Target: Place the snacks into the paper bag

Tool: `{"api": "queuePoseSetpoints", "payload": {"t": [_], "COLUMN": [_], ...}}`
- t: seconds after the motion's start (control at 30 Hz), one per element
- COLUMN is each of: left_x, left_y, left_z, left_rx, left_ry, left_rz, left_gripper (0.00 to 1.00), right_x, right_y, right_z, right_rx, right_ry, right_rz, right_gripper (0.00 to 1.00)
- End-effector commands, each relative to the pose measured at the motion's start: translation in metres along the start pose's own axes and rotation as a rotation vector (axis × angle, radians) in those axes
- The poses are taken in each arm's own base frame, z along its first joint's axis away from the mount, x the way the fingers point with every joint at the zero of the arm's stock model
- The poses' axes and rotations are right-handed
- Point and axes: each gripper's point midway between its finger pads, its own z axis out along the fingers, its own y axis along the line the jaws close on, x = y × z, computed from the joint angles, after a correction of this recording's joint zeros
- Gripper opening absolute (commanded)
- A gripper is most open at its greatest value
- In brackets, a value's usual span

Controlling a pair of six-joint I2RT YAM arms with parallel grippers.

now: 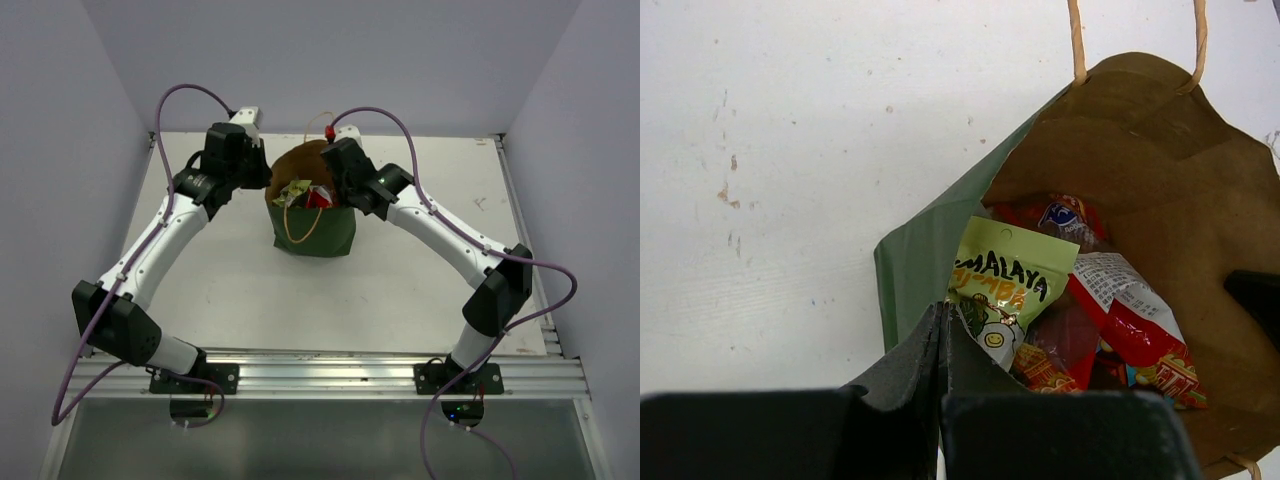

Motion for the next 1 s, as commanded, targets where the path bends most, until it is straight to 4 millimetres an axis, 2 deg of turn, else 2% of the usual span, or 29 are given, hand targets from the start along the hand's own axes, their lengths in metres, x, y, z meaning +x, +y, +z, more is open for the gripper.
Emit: {"api": "queuePoseSetpoints", "payload": {"t": [0.0, 0.03, 0.07, 0.13, 0.17, 0.23, 0.27, 0.33, 0.43, 0.57, 0.63, 0.67, 0.77, 0.8, 0.97], "left_x": [-0.005, -0.012, -0.009, -0.022, -0.019, -0.028, -0.025, -0.03, -0.026, -0.016, -0.013, -0.008, 0.007, 0.015, 0.023], "left_y": [-0.003, 0.0, -0.004, -0.012, -0.017, -0.026, -0.029, -0.029, -0.027, -0.028, -0.031, -0.031, -0.035, -0.035, -0.037], "left_z": [-0.012, -0.019, -0.024, -0.041, -0.046, -0.063, -0.069, -0.085, -0.101, -0.116, -0.119, -0.12, -0.117, -0.114, -0.113], "left_rx": [0.011, -0.019, -0.029, -0.047, -0.06, -0.048, -0.041, -0.036, -0.043, -0.024, -0.011, -0.005, 0.029, 0.031, 0.046], "left_ry": [-0.032, -0.057, -0.052, -0.089, -0.086, -0.119, -0.114, -0.134, -0.124, -0.1, -0.093, -0.081, -0.038, -0.02, 0.008], "left_rz": [-0.01, -0.005, 0.013, 0.029, 0.042, 0.032, 0.01, -0.014, -0.032, -0.052, -0.059, -0.066, -0.075, -0.072, -0.058], "left_gripper": [0.0, 0.0, 0.0, 0.0, 0.0, 0.0, 0.0, 0.0, 0.0, 0.0, 0.0, 0.0, 0.0, 0.0, 0.0], "right_x": [-0.017, -0.022, -0.036, -0.04, -0.052, -0.05, -0.058, -0.051, -0.039, -0.008, 0.003, 0.018, 0.033, 0.035, 0.043], "right_y": [-0.009, -0.012, -0.014, -0.017, -0.02, -0.02, -0.021, -0.019, -0.016, -0.008, -0.008, -0.007, -0.008, -0.008, -0.007], "right_z": [-0.02, -0.025, -0.035, -0.049, -0.06, -0.074, -0.084, -0.094, -0.104, -0.117, -0.12, -0.115, -0.115, -0.115, -0.115], "right_rx": [-0.015, -0.011, -0.018, -0.028, -0.036, -0.043, -0.049, -0.056, -0.07, -0.085, -0.089, -0.081, -0.079, -0.077, -0.077], "right_ry": [-0.041, -0.049, -0.077, -0.07, -0.096, -0.081, -0.099, -0.073, -0.039, 0.021, 0.037, 0.07, 0.093, 0.098, 0.113], "right_rz": [0.034, 0.035, 0.051, 0.043, 0.057, 0.037, 0.043, 0.03, 0.029, 0.024, 0.031, 0.016, 0.03, 0.038, 0.041], "right_gripper": [0.0, 0.0, 0.0, 0.0, 0.0, 0.0, 0.0, 0.0, 0.0, 0.0, 0.0, 0.0, 0.0, 0.0, 0.0]}}
